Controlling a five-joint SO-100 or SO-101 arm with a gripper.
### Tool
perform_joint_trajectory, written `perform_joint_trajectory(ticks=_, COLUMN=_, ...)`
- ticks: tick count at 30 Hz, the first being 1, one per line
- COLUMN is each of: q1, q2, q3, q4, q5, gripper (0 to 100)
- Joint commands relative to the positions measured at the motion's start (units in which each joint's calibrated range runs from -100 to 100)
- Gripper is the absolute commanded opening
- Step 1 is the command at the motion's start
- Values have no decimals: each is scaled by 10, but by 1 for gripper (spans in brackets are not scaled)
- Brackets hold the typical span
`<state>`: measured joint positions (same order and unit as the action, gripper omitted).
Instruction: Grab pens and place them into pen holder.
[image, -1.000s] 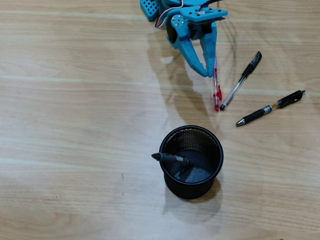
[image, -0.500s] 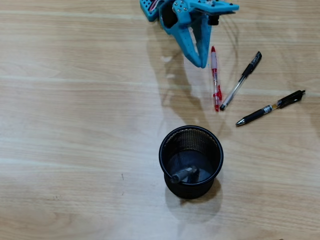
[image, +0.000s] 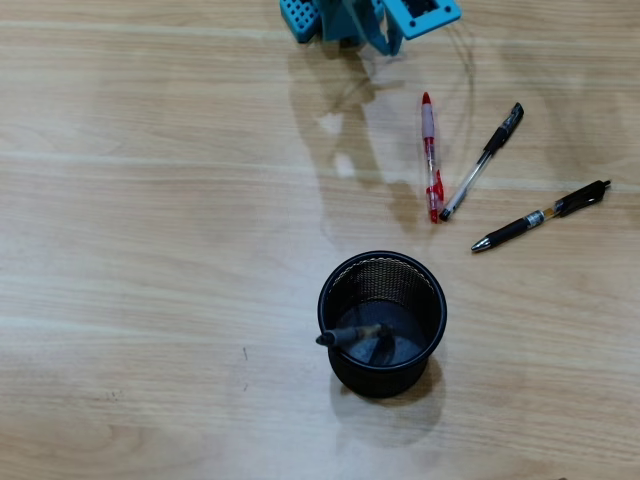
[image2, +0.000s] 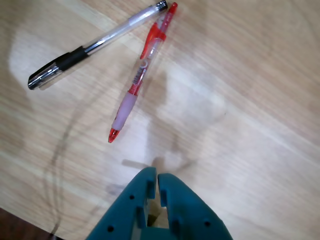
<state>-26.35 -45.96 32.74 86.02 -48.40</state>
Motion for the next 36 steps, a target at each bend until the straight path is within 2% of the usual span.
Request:
perform_joint_trajectory(ticks=1, q1=-12, q2=109, q3=-65, q4=9, q5=-54, gripper=2)
perform_joint_trajectory(ticks=5, q1=-52, q2=209, q3=-104, q4=9, q5=-111, gripper=2)
perform_joint_trajectory(ticks=8, q1=-74, q2=278, q3=-147, q4=-3, q5=-132, gripper=2)
perform_joint_trajectory(ticks=17, q1=-118, q2=328, q3=-156, q4=-96, q5=-143, gripper=3)
perform_joint_trajectory(ticks=20, q1=-139, q2=329, q3=-155, q4=-93, q5=-170, gripper=9)
perform_joint_trajectory(ticks=26, q1=-170, q2=335, q3=-155, q4=-96, q5=-210, gripper=29)
perform_joint_trajectory(ticks=36, q1=-158, q2=417, q3=-154, q4=-103, q5=-219, gripper=30)
